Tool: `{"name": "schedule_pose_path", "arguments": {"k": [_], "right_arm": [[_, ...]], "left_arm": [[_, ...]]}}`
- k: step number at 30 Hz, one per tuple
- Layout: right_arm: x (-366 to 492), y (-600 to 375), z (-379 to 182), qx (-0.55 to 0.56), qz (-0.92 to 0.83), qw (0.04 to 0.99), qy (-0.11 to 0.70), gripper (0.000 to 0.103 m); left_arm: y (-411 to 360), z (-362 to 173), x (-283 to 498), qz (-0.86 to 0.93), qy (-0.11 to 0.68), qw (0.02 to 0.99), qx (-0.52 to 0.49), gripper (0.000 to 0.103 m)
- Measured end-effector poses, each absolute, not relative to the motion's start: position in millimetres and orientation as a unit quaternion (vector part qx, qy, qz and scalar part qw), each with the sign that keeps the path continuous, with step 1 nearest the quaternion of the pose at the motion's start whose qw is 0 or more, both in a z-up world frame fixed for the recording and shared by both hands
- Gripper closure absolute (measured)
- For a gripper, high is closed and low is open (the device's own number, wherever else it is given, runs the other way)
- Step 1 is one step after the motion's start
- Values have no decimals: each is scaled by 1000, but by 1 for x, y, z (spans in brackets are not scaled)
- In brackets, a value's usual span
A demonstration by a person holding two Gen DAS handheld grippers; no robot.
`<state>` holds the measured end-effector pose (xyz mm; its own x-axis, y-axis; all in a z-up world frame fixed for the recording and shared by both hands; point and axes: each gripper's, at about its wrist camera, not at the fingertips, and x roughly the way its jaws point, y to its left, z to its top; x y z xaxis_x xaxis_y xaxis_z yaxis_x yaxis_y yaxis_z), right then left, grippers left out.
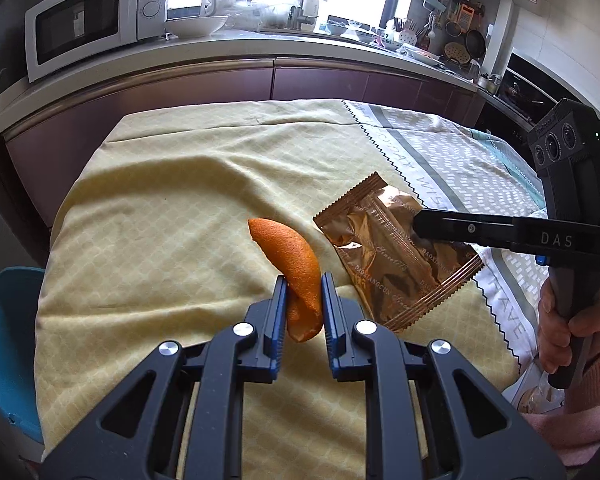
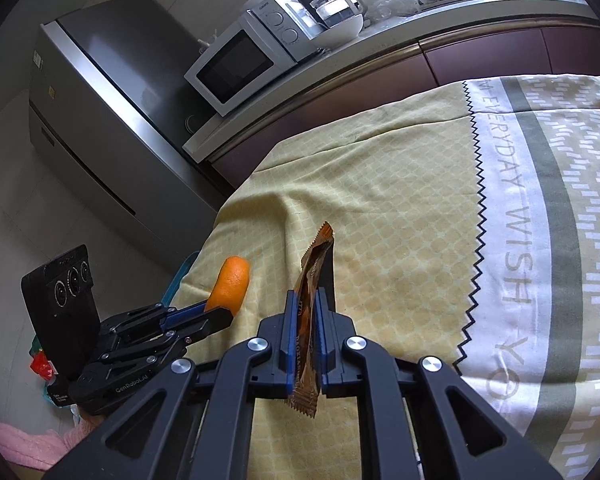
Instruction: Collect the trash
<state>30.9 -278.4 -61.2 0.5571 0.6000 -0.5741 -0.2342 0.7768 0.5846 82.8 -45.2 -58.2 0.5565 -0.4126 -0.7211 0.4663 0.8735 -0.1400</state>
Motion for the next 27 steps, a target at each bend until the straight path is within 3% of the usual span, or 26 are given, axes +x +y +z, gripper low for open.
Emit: {"name": "schedule_pose_path", "arguments": {"k": [4,5,6,9,27], "right_arm": [[30,-268,-64,219,254,848,411,91],[29,-266,-63,215,253,850,410,92],[28,-264,-62,213,257,850,408,101],[25,-259,-57,207,264,854,396,102],[27,-240,-31,189,275,868,369,100]], "left_arm": [[-42,-62,80,-249,401,881,32,86],[-41,-62,79,-249,400,881,31,86],[-39,-62,79,-248,400,882,30,86],[-34,-59,77,-243,396,885,27,86],[17,-37,60,-203,370,907,13,86]]}}
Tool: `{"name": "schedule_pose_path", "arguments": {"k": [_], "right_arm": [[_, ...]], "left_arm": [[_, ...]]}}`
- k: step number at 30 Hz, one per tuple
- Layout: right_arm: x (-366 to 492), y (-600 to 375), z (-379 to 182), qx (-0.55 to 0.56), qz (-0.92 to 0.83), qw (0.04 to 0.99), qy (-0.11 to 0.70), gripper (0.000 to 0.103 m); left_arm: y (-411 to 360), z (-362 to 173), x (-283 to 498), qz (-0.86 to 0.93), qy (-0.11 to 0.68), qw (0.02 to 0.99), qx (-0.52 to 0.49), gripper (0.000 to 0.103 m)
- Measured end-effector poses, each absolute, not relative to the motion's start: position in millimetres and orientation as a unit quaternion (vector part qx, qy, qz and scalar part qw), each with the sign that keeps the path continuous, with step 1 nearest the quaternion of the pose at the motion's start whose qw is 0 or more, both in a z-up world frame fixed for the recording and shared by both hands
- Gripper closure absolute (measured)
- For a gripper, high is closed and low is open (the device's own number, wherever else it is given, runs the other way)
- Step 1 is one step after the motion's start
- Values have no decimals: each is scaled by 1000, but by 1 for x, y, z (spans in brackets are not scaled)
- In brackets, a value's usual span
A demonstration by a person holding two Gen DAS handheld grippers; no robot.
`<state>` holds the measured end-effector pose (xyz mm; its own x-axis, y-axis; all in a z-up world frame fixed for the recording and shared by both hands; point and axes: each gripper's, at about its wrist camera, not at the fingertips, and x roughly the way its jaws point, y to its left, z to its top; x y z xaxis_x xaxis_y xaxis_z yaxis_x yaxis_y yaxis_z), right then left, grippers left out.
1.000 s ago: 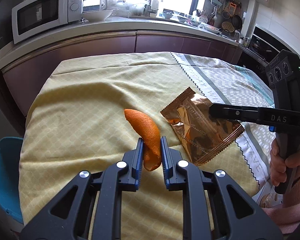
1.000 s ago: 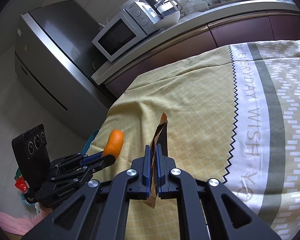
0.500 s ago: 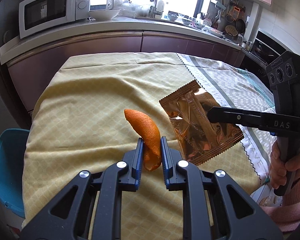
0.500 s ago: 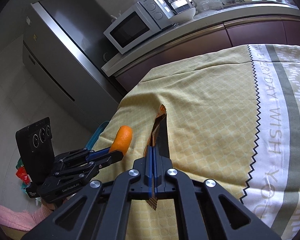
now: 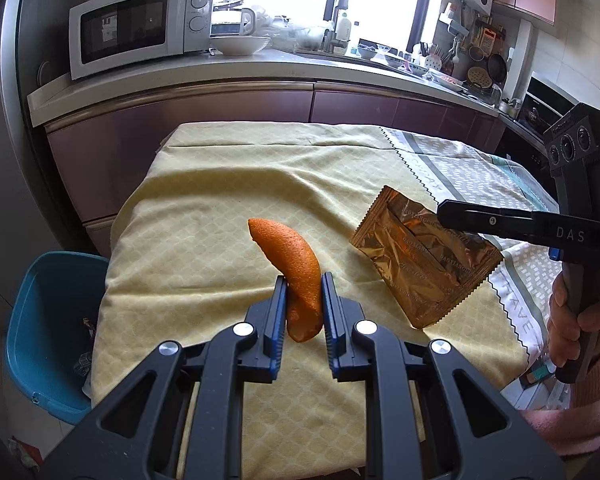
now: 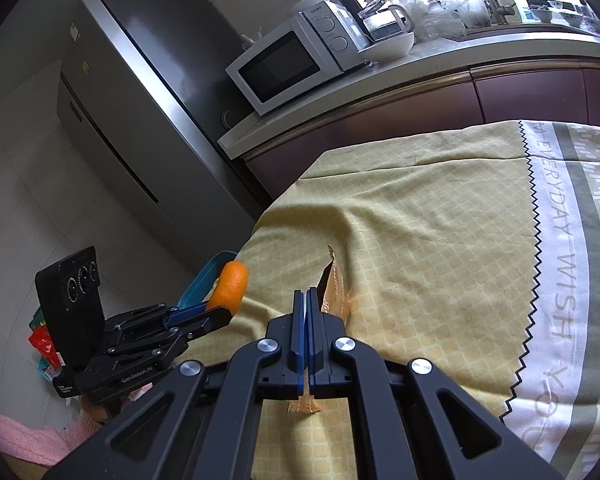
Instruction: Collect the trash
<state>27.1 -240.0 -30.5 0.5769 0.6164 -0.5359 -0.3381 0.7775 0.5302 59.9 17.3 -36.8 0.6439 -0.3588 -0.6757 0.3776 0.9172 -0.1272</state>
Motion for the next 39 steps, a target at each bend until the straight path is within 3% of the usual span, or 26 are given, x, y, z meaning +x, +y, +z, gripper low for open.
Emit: {"name": "schedule_pose_path", "arguments": {"k": [2,4,10,19,32,39], "right_arm": [[27,-238,-33,188,273,867,372,96],[25,-238,-35,184,260,873,369,75],[20,-232,-43,156,230,886,370,58],[11,-259,-54,188,202,885,376,57],[0,-282,-79,230,183,864,409,54],[0,-280,-81,237,202,858,407,45]], "left_arm": [[21,-38,59,-201,371,907,10,86],[23,-40,59,-201,374,905,7,86],[22,-46,60,-204,380,902,5,86],[12,-45,56,-228,375,899,3,86],[-60,-59,46,-315,385,866,49,86],[-73,-79,57,-300,409,859,65,85]]}}
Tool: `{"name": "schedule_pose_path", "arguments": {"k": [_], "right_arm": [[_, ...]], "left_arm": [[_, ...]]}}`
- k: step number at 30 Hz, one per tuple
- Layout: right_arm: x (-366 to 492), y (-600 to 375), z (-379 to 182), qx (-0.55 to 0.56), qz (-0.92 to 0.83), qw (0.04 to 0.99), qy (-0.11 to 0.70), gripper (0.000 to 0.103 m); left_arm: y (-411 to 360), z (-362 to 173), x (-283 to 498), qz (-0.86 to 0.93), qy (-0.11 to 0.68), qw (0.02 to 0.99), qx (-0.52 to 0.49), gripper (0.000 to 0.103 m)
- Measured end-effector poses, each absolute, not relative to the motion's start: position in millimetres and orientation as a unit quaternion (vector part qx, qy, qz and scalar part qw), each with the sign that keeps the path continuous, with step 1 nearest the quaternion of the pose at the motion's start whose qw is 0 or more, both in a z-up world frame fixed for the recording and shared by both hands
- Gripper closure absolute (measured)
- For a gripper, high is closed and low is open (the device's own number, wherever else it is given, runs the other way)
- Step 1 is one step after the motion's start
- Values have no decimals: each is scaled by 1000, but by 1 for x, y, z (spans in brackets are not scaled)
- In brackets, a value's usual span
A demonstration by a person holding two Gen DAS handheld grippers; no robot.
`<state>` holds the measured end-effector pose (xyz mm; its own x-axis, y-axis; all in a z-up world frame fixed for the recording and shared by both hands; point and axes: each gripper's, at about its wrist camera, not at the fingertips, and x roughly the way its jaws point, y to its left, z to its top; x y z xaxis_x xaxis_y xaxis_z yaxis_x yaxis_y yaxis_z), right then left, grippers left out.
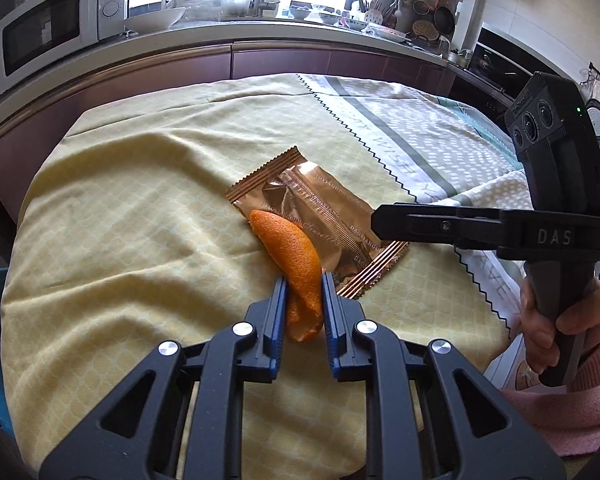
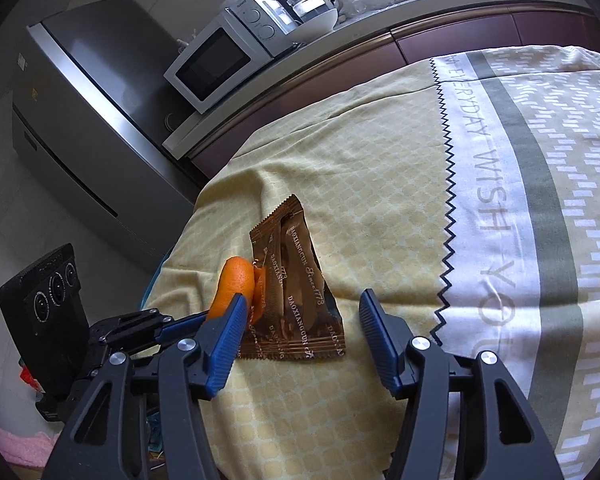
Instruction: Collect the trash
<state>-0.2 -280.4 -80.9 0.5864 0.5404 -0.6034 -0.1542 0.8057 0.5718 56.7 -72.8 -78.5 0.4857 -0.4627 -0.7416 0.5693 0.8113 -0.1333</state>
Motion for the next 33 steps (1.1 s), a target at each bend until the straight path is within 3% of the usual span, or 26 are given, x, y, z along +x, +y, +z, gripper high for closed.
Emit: {"name": "schedule_pose_path", "arguments": {"k": [8,9,12,21,29,33], "right_arm": [[1,-272,-83,246,237,848,405,46],[2,-272,-83,250,240,847,404,48],[4,-274,-85,279,269,831,400,70],[10,-266,-87,265,256,832,416,67],[8,-268,-88,240,230,846,417,74],[13,-268,-94,255,235,837,423,101]], "left_arm": [[-73,-83,59,-292,413,860,69,85],[-72,-83,59,-291,413,860,68,85],[-70,-83,60,-290,414,861,63,85],[-66,-83,59,-289,413,861,61,85],[-66,-83,58,-288,412,862,59,85],[-65,-81,56,-286,410,864,57,86]]}}
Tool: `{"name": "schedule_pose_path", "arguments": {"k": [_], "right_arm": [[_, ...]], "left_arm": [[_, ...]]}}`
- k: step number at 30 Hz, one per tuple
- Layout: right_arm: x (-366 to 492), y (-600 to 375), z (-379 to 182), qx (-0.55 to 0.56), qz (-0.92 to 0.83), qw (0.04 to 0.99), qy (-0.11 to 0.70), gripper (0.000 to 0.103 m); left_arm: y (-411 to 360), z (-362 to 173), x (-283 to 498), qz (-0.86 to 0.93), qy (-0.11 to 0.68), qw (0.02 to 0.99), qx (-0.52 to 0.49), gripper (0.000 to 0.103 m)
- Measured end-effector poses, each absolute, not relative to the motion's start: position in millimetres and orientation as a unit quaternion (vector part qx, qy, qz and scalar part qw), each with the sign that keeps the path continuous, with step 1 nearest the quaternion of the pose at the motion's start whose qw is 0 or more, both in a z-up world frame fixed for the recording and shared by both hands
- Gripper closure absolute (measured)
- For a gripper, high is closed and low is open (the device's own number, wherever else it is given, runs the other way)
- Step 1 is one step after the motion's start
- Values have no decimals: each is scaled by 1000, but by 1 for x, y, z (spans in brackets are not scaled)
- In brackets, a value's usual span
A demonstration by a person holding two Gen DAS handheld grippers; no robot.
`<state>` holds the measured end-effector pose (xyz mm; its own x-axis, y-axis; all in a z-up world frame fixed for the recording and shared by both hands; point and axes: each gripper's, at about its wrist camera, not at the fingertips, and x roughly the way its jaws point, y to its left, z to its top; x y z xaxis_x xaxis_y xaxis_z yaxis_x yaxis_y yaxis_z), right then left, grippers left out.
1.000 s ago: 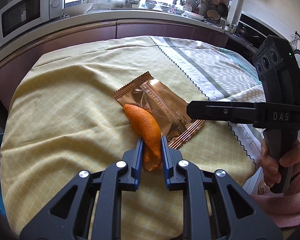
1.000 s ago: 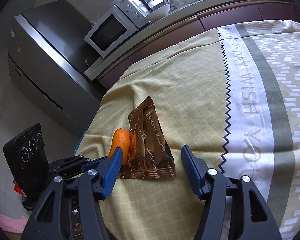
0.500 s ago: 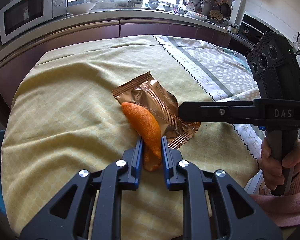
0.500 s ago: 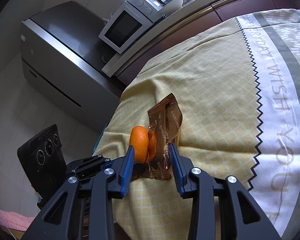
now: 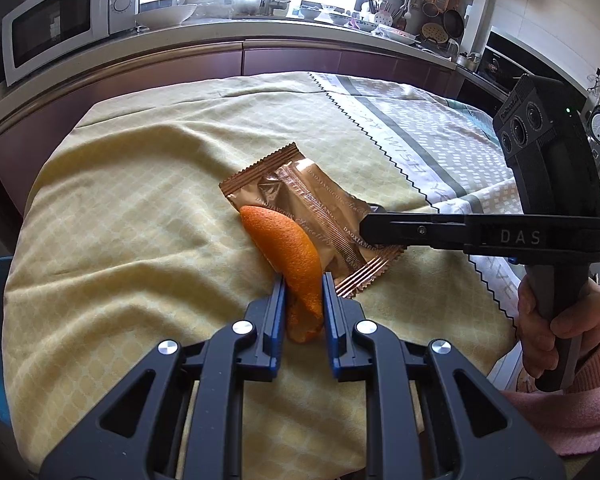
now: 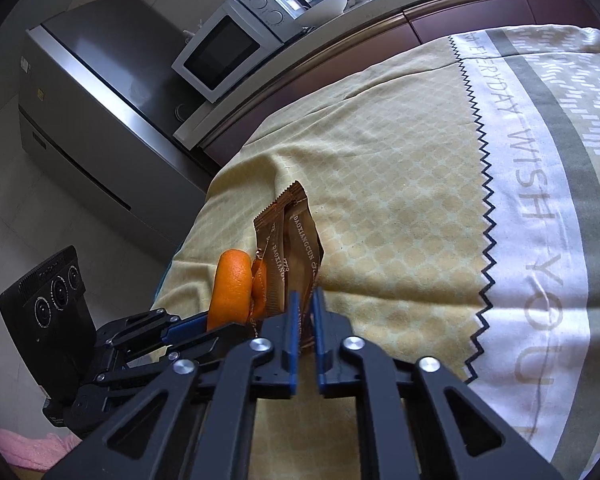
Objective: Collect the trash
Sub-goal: 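Carry the orange peel with the left gripper while the right gripper carries the brown wrapper to the bin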
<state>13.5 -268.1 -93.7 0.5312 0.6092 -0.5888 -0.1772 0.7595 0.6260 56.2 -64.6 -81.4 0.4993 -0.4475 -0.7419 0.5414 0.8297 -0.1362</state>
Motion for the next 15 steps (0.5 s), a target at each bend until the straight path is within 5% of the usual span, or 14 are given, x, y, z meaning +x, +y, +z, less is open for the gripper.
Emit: {"name": "schedule_pose_path", "arguments": {"k": [6,9,13,15], "right_arm": [[14,-269,-89,273,266,828,411,100],[18,-265,-91,284,280,815,420,83],[19,-255,-91,262,274,822,425,101],[18,-254,-89,259,270,826,421,101]], "left_arm": [[-60,-76,54,-286,405,867,51,86],[-60,-75,54,-286,404,867,50,86],[-56,-76,53,-283,405,868,47,86],[-53,-73,52,-280,401,871,46,86]]}}
